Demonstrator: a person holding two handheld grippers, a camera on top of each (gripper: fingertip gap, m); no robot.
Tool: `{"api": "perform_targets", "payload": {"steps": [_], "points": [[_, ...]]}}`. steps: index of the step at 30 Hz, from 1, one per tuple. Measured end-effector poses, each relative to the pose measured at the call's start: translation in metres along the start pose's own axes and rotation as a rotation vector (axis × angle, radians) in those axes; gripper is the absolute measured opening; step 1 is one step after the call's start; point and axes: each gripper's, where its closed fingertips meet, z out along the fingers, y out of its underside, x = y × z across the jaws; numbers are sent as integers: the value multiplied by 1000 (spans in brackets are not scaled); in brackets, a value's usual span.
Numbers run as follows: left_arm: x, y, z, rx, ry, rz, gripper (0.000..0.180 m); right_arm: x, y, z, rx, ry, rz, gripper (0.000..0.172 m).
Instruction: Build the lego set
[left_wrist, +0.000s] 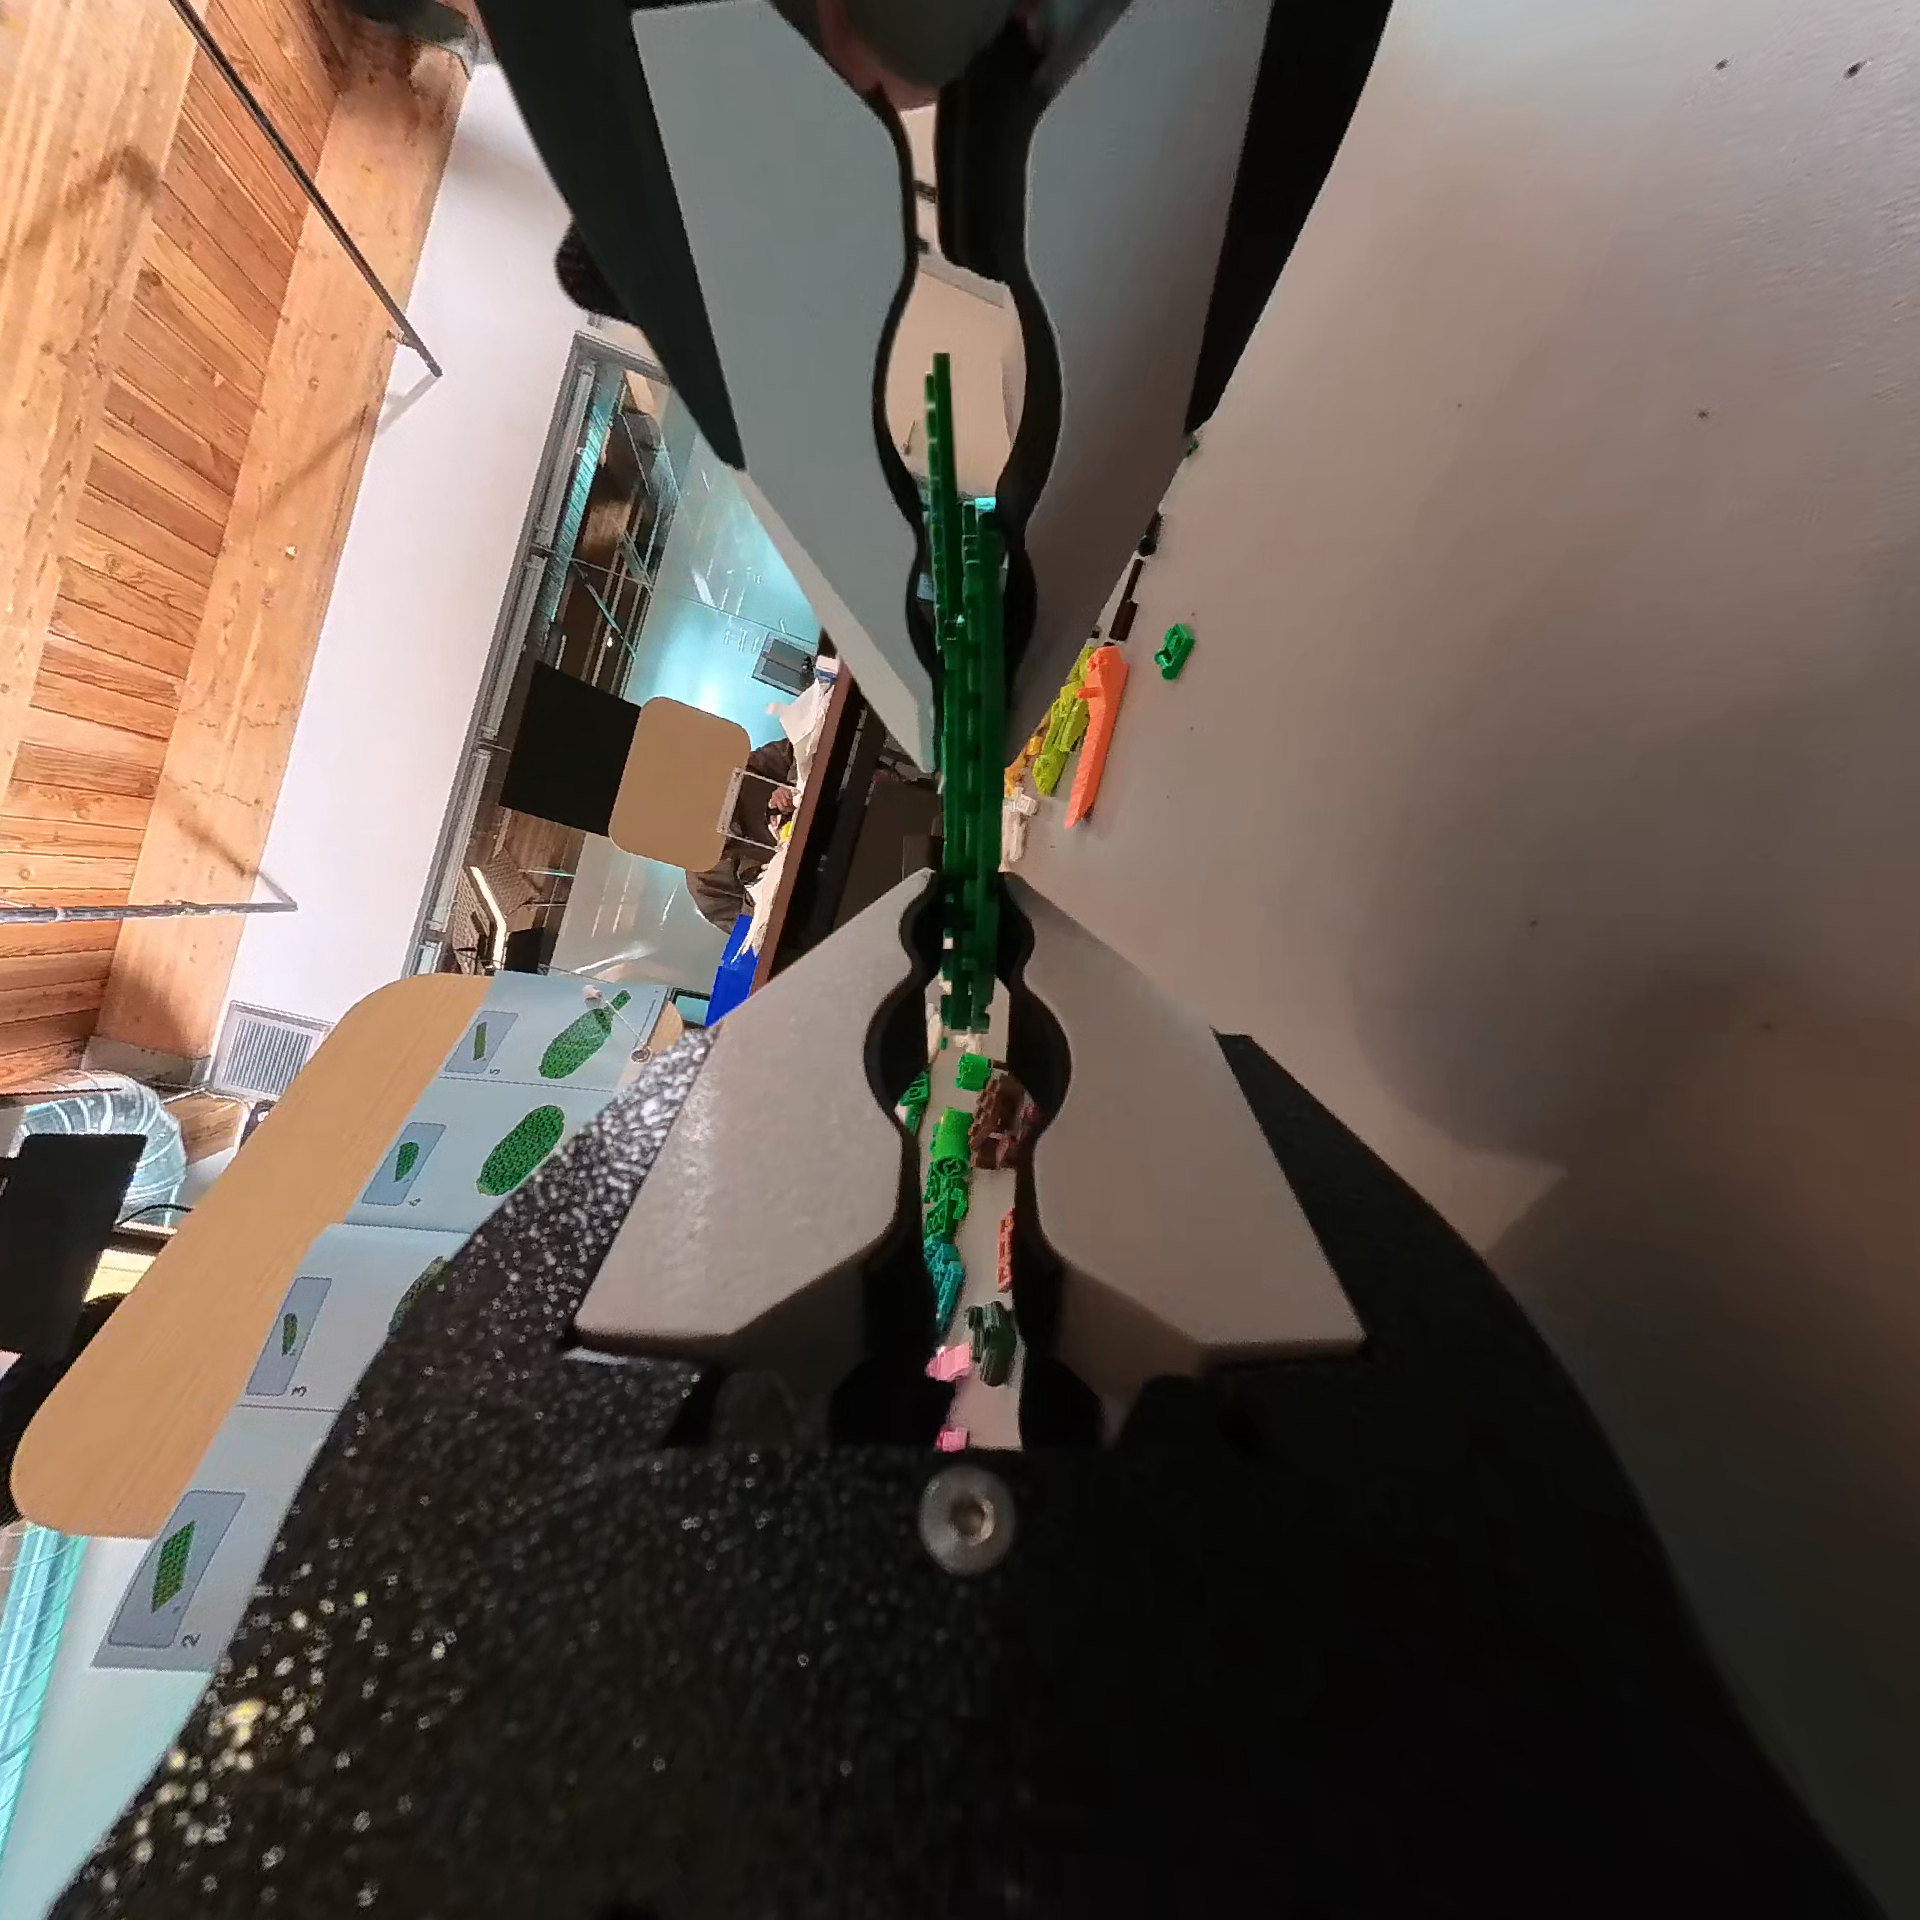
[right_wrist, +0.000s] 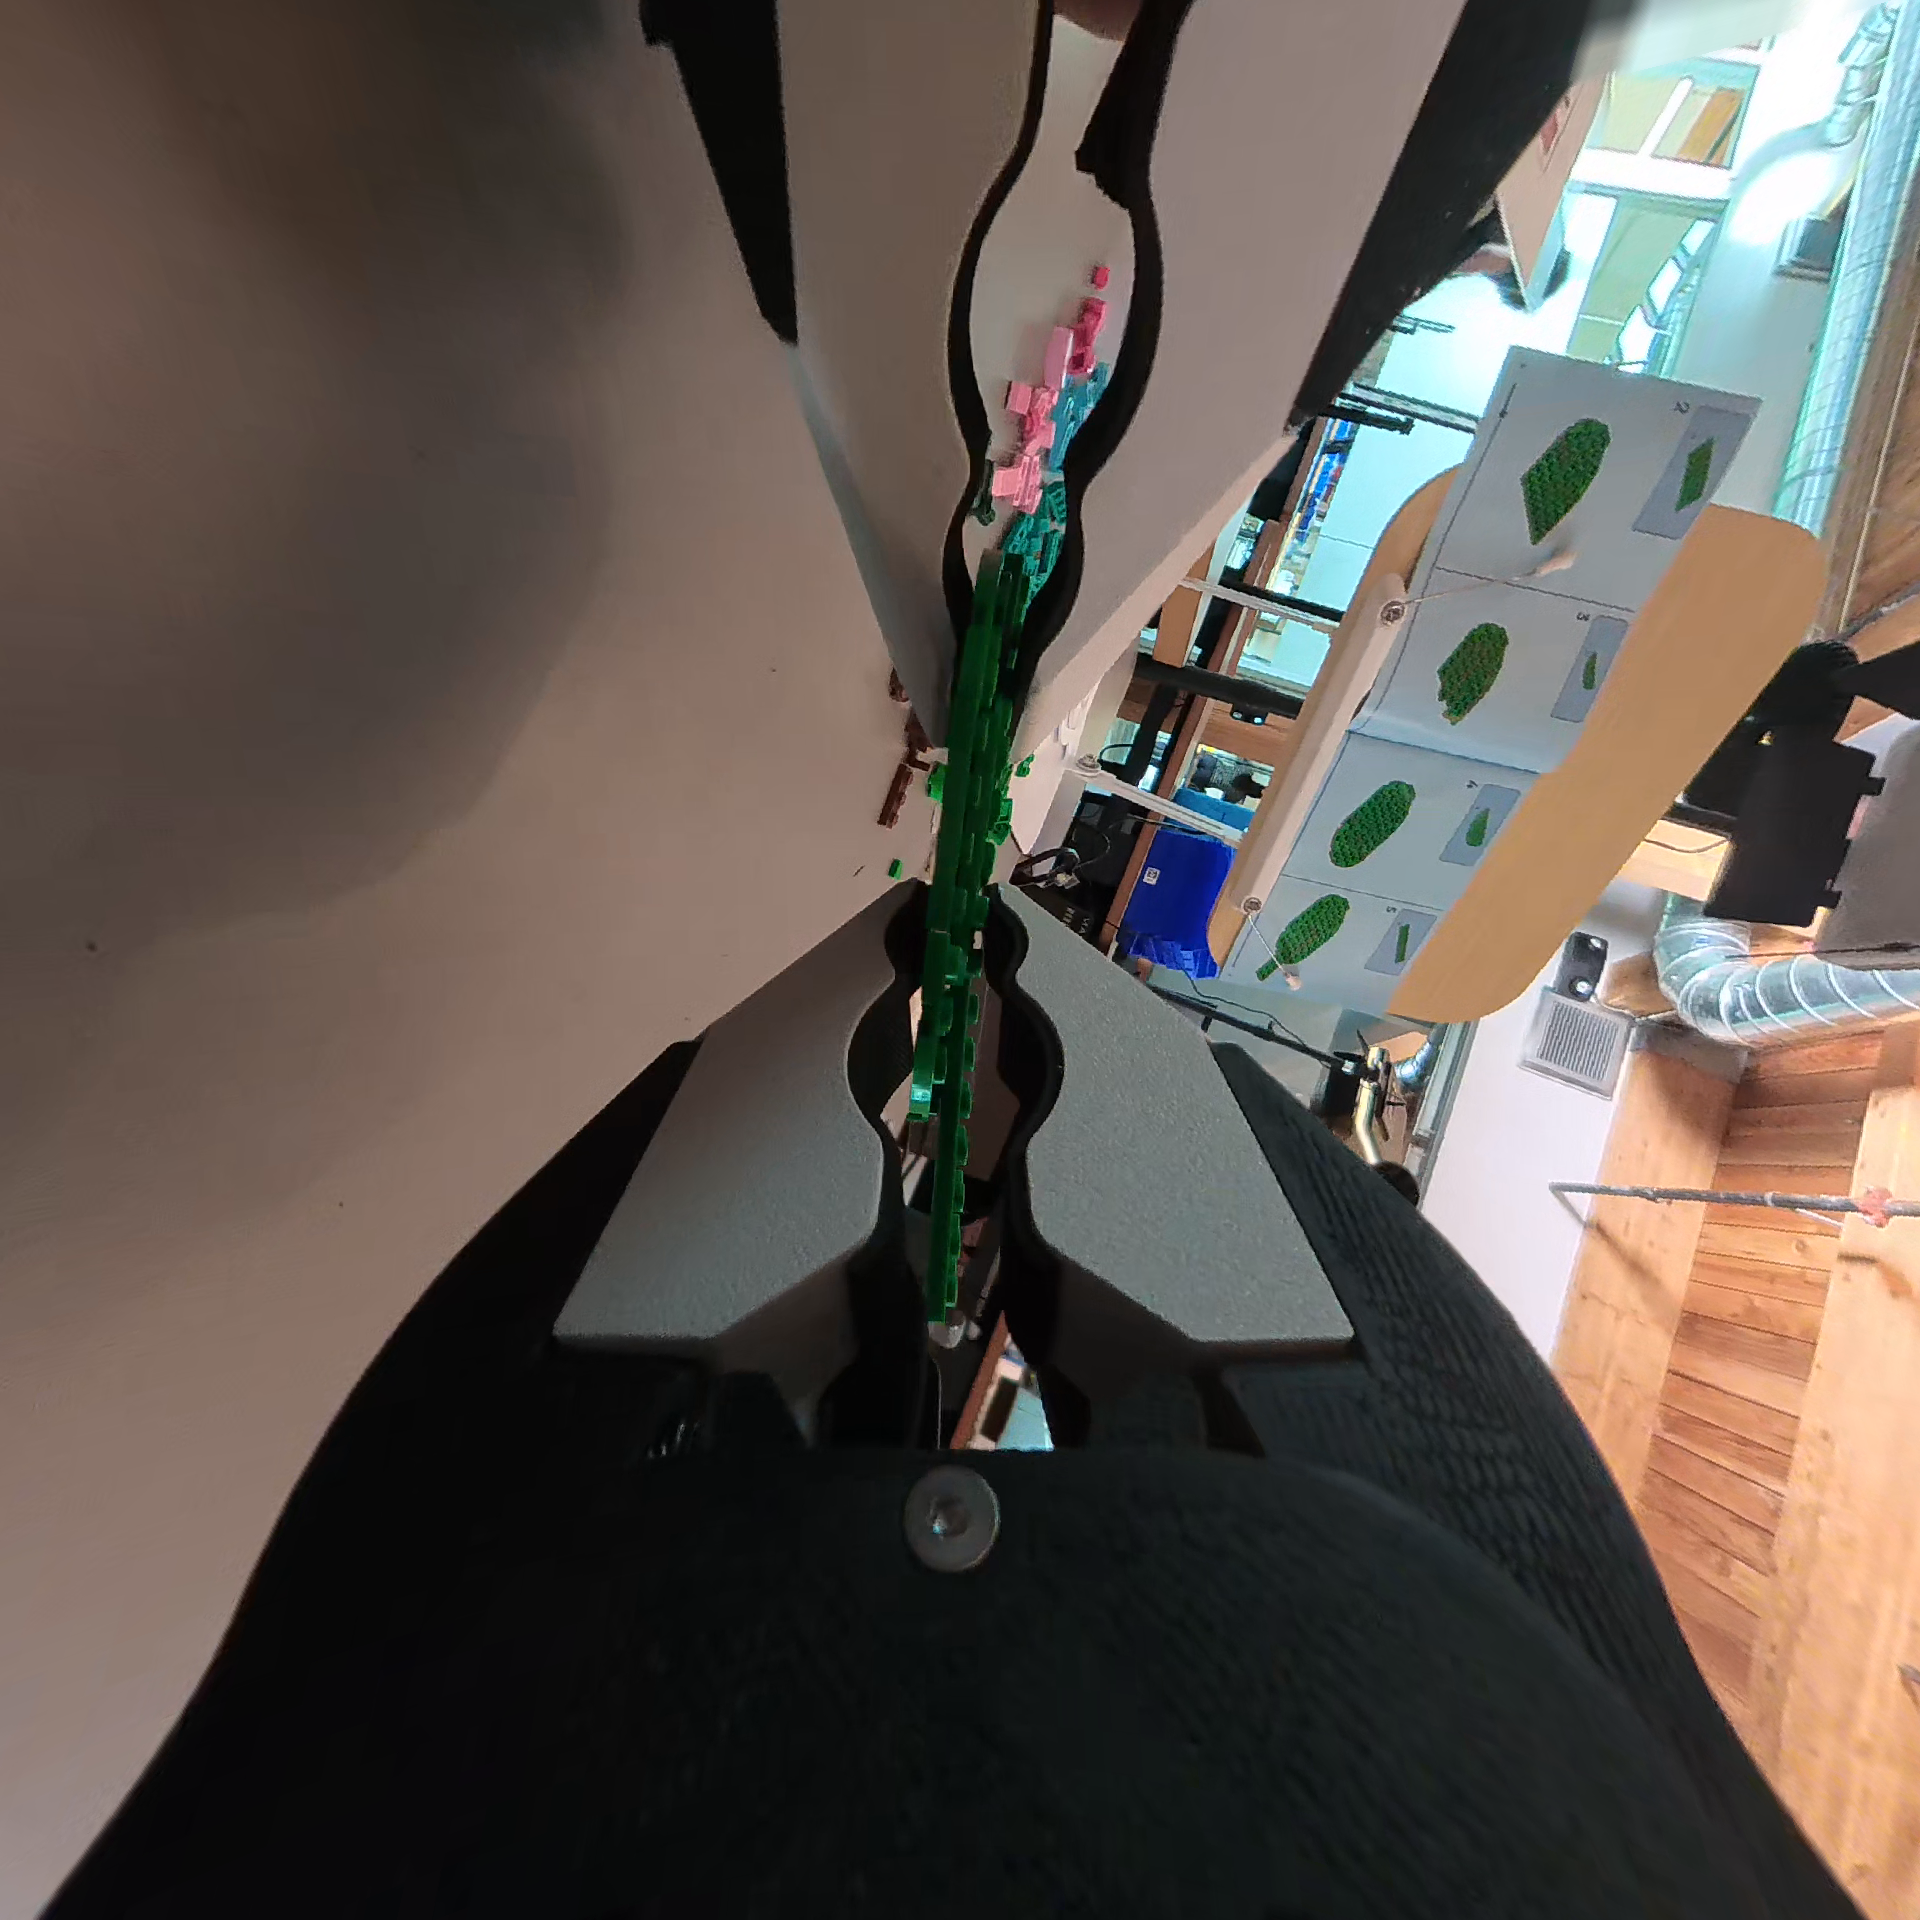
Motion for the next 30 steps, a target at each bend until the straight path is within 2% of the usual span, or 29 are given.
{"api": "perform_targets", "payload": {"steps": [7, 10, 13, 15, 17, 24, 30], "points": [[4, -2, 0, 6, 27, -9, 5, -4, -1, -2, -1, -36, -60, 8], [3, -2, 0, 8, 27, -20, 5, -3, 0, -2, 5, -59, -14, 8], [-3, -2, -1, 16, 1, -50, 5, 5, 0, -3, 18, -57, 134, 8], [-4, 0, -1, 10, 2, -69, 5, 6, 11, -4, -22, -70, 209, 36], [-5, 0, -1, 15, -1, -76, 5, 5, 18, -5, -36, -70, 229, 42], [-4, 0, 0, 22, 15, -99, 5, 5, 16, -7, -42, -10, 135, 9], [-5, 1, 0, 19, 11, -105, 5, 3, 17, -6, -61, -11, 138, 7]]}}
